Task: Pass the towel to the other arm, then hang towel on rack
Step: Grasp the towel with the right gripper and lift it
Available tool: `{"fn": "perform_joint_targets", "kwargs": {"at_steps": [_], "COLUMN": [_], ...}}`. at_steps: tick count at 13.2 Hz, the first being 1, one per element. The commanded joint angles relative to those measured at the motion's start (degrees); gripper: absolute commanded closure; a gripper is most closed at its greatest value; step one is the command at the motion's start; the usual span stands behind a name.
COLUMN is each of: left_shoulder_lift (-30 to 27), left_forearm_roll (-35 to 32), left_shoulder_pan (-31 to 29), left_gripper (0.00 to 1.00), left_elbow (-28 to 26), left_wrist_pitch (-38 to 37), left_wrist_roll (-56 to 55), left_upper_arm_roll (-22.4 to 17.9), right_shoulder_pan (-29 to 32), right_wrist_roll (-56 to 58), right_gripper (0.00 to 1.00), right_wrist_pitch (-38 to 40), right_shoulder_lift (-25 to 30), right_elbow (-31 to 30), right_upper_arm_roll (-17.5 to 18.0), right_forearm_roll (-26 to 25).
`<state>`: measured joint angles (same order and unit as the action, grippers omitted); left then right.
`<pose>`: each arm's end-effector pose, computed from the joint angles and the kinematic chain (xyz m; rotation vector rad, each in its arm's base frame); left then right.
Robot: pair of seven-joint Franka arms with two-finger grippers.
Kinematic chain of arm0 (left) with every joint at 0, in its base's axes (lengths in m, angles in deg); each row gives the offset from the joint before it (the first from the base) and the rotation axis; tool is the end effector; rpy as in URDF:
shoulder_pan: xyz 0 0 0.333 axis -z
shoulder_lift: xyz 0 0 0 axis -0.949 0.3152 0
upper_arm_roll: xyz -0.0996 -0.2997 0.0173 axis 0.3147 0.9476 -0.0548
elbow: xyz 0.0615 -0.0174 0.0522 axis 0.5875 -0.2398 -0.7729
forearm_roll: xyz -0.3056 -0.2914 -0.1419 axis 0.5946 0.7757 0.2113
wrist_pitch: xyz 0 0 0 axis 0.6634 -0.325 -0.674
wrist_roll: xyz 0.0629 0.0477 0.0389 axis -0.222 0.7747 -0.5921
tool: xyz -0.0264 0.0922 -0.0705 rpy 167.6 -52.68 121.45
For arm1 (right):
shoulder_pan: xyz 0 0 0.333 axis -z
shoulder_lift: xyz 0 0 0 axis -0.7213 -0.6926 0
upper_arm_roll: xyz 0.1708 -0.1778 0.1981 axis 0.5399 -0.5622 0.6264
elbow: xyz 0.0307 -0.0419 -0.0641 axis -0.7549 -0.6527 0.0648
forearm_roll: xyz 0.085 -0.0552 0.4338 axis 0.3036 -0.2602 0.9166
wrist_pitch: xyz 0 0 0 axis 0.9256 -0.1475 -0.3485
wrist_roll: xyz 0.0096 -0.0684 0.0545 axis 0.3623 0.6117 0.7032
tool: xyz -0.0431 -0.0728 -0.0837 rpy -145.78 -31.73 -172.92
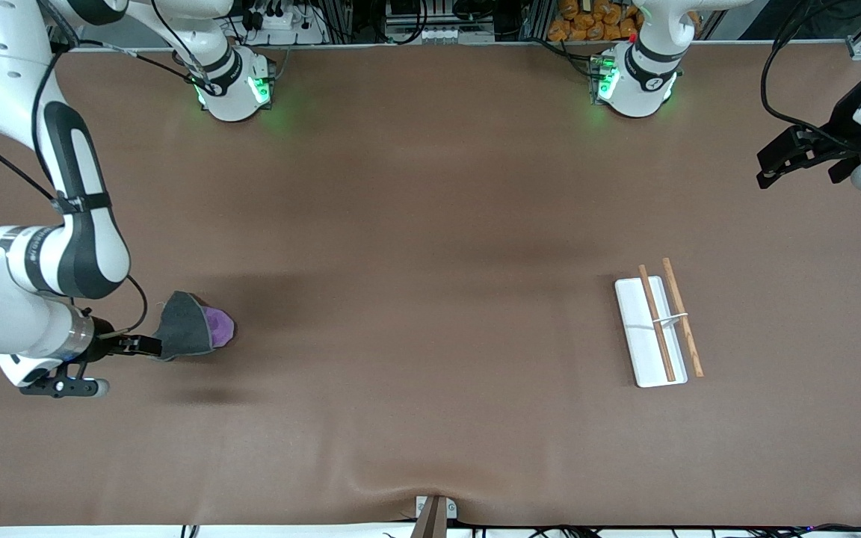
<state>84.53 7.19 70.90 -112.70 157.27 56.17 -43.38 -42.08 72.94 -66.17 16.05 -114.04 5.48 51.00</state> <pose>0.5877 -0.0665 0.6486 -3.1129 -0.0914 -0.0444 0.7492 -0.0456 0.2648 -3.1371 0.0557 0.0478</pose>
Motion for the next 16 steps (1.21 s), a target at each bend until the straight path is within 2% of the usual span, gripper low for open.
{"fn": "perform_joint_targets", "kwargs": {"at_steps": [1, 4, 8, 11, 12, 14, 15, 16], "left_shoulder_lift": [-0.31, -0.40, -0.31, -0.31, -0.31, -0.14, -0.05, 0.04], "left_forearm_roll": [0.94, 0.94, 0.94, 0.94, 0.94, 0.94, 0.94, 0.94], "left_shoulder_pan": [-0.15, -0.33, -0.24, -0.24, -0.24, -0.33, -0.24, -0.33], "left_gripper": [0.00, 0.00, 0.00, 0.00, 0.00, 0.00, 0.00, 0.00], "left_elbow": [-0.56, -0.56, -0.56, -0.56, -0.56, -0.48, -0.48, -0.48], "left_wrist_pitch": [0.60, 0.60, 0.68, 0.68, 0.68, 0.68, 0.77, 0.77], "left_wrist_roll": [1.26, 1.26, 1.26, 1.26, 1.26, 1.26, 1.26, 1.26], "left_upper_arm_roll": [-0.22, -0.22, -0.22, -0.22, -0.31, -0.22, -0.31, -0.22], "right_shoulder_pan": [1.63, 3.47, 3.66, 3.83, 3.75, 3.66, 3.74, 3.66], "right_wrist_roll": [0.63, 0.89, 0.63, 0.63, 0.63, 0.63, 0.63, 0.63], "right_gripper": [0.00, 0.00, 0.00, 0.00, 0.12, 0.74, 0.95, 1.00], "right_wrist_pitch": [-1.21, -1.66, -1.04, -1.21, -1.22, -1.21, -1.48, -1.22], "right_shoulder_lift": [-1.48, -2.89, -2.89, -2.98, -2.98, -3.06, -3.06, -3.06], "right_elbow": [1.41, 0.53, -5.08, -6.68, -7.11, -7.56, -8.34, -8.61], "right_upper_arm_roll": [0.69, 0.78, 0.87, 0.87, 0.95, 1.04, 1.04, 1.04], "right_forearm_roll": [-0.83, -0.74, -0.04, 0.05, 0.23, 0.32, 1.27, 3.46]}}
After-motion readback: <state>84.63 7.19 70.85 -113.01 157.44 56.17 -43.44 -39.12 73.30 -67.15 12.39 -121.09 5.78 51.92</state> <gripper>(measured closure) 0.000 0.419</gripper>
